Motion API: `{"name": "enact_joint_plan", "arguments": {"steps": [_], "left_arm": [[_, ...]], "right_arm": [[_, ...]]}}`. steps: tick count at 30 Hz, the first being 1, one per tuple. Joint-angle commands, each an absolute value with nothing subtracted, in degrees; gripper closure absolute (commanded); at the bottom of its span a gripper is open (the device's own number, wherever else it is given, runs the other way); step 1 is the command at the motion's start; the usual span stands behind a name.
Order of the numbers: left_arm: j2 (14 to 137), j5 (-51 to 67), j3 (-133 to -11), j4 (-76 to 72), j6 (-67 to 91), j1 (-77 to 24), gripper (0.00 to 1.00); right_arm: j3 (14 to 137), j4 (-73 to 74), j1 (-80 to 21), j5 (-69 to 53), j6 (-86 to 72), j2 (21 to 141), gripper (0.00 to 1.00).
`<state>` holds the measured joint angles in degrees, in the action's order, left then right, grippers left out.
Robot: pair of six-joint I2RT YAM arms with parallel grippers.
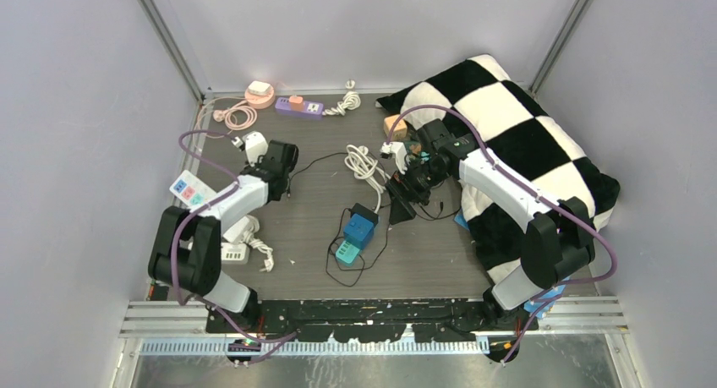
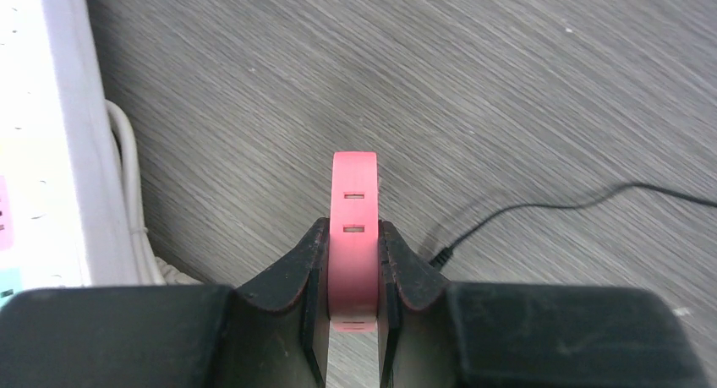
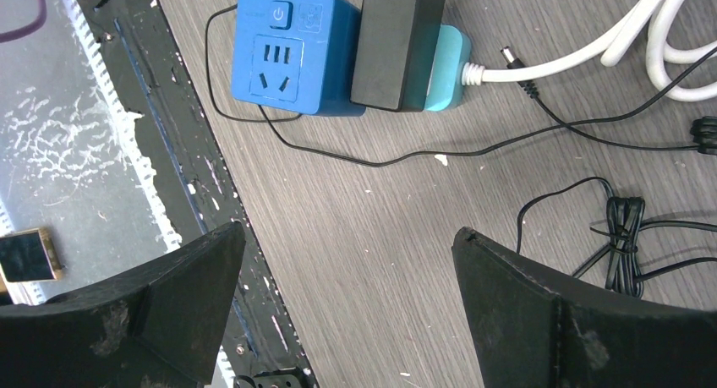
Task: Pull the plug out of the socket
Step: Place the plug at the center of the board.
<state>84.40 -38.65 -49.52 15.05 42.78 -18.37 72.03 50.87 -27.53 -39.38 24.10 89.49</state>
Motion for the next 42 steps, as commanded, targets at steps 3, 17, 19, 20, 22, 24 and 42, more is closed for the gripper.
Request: {"name": "enact_joint_plan", "arguments": {"steps": [3,17,19,20,22,24,42], "left_arm": [[91.88,-47.33,-58.64,29.47,49.46,-17.23,0.96],[108.58,-53.17,-75.85,53.7,60.28,-15.85,0.96],[109.41,-53.05,-76.68,55.06,61.14,-15.53,0.95],[109.56,-52.88,-76.72,55.32,61.42,-15.36,0.95],[109.49,-52.47,-76.39,55.1,61.83,-15.01,0.96],[109.14,-52.07,-75.71,54.45,61.72,-14.74,0.96],[79.16,-14.88,-52.75,9.23,32.35,-20.7,0.99]], "right_arm": [[71.71,50.71,-27.27,-40.48,25.06,86.69,0.03],[71.53,50.7,-27.31,-40.4,25.16,86.72,0.03],[71.46,50.67,-27.3,-40.34,25.14,86.73,0.03],[71.44,50.71,-27.32,-40.29,25.17,86.67,0.03],[71.45,50.7,-27.28,-40.35,25.24,86.66,0.03],[71.46,50.69,-27.28,-40.41,25.24,86.72,0.03],[72.05,51.5,-25.24,-39.69,26.44,84.02,0.03]]}}
